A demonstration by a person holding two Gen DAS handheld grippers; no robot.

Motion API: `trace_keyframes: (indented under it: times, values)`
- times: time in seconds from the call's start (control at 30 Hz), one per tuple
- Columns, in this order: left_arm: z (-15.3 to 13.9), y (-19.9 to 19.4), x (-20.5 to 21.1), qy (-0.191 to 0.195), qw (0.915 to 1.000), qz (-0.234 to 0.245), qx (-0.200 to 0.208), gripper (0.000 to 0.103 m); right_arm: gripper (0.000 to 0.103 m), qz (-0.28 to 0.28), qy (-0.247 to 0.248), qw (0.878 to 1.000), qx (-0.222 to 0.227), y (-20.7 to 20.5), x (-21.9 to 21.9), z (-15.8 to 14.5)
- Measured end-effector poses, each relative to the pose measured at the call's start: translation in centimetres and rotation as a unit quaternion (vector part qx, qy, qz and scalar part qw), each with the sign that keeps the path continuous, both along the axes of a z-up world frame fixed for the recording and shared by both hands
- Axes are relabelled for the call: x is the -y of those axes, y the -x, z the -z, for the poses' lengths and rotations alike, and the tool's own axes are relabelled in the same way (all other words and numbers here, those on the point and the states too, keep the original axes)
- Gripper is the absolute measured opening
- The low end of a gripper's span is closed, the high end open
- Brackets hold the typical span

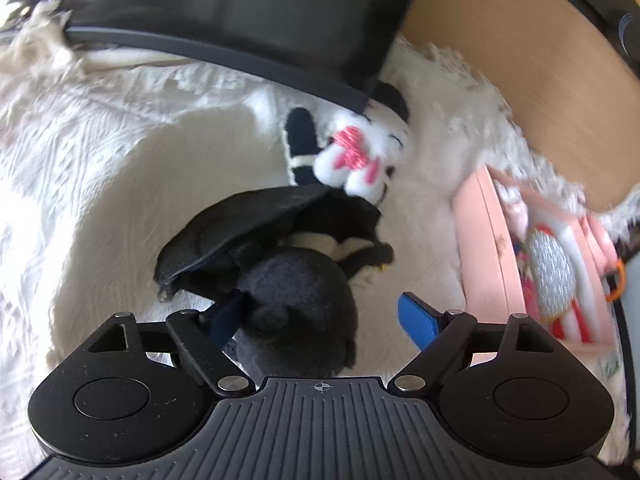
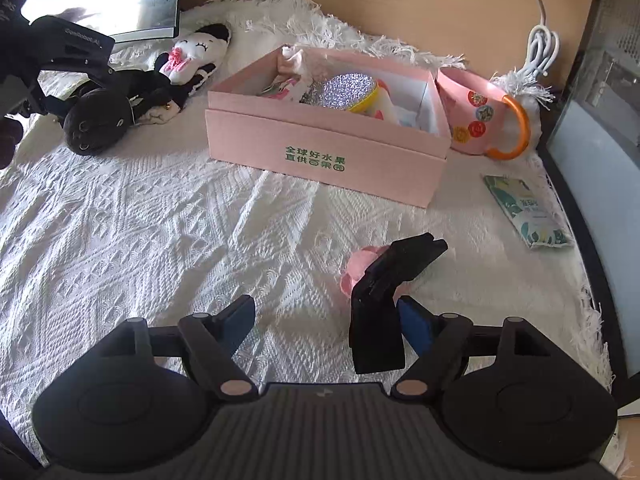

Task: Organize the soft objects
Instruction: 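Grasp the black plush cat with the left tool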

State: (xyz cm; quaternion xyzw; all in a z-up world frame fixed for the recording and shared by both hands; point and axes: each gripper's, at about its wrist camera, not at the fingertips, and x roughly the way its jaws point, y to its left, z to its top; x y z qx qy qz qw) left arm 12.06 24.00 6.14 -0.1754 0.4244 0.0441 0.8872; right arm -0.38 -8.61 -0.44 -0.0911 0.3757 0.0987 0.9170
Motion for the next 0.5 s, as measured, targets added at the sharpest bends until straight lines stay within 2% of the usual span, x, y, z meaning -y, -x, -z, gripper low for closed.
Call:
trace_keyframes:
  times: [0.1, 0.27, 0.33, 0.37, 0.5]
  values:
    - [0.8, -0.7, -1.0, 0.022, 0.9994, -0.019, 0.016, 0.088, 0.078, 0.004, 0.003, 1.0, -0.006, 0.1, 0.2, 0.2]
    - [2.5, -2.4, -1.5, 0.029, 0.9994, -0.021, 0.001, 0.085, 0.078, 0.008, 0.011, 1.0, -0.006, 0.2, 0.3, 0.1]
    - [2.5, -2.4, -1.3, 0.021, 0.9995, -0.02, 0.011, 0.08, 0.078, 0.01, 0.014, 1.0, -0.006, 0.3, 0.4, 0.0]
    - [2.4, -2.3, -1.2, 0.015, 0.9996, -0.018, 0.017, 0.068, 0.078, 0.011, 0.015, 1.0, -0.006, 0.4, 0.4, -0.1]
    - [1.7, -1.3, -0.3, -0.01, 0.9987, 0.019, 0.046, 0.059, 0.078, 0.013, 0.02, 1.0, -0.004, 0.6, 0.8, -0.2]
